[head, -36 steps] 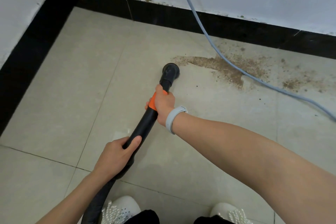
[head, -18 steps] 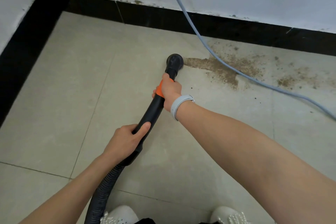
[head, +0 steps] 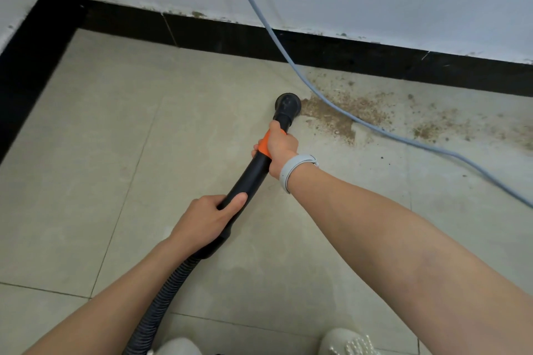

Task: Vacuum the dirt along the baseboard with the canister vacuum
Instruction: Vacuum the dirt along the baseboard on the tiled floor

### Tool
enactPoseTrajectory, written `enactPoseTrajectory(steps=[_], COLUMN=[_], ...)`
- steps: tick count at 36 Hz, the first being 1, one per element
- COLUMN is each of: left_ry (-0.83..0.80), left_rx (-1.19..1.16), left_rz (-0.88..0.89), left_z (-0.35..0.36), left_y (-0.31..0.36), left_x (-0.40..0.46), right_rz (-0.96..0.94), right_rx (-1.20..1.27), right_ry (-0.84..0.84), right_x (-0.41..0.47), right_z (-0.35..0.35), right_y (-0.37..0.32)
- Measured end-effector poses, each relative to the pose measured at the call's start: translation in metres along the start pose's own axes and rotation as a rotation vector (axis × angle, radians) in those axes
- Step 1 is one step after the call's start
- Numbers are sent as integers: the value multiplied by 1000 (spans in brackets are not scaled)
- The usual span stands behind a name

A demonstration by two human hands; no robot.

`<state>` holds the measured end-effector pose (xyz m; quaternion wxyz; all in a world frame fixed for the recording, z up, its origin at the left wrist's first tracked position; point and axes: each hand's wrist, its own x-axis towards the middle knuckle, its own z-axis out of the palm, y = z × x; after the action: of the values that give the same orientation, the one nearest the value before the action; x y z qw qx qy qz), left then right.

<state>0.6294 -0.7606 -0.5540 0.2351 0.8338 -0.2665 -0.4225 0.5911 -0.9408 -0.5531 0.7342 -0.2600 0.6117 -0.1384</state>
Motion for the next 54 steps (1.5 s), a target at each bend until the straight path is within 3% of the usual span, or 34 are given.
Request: enactPoseTrajectory(steps=[14, 25, 49, 54], left_ry=[-57, 46, -181, -134], left_rx=[14, -75, -68, -69], left_rz=[62, 63, 46, 34], left_z=[8, -7, 13, 7], left_y=[24, 13, -1, -6], left_x=[16, 12, -16, -21], right_rz=[-31, -56, -22, -15], right_rx=[30, -43, 6, -54], right_ry=[93, 1, 219, 147], right_x=[8, 0, -16, -19], right_z=[-22, 8, -37, -26], right_y=[-23, -24, 19, 17])
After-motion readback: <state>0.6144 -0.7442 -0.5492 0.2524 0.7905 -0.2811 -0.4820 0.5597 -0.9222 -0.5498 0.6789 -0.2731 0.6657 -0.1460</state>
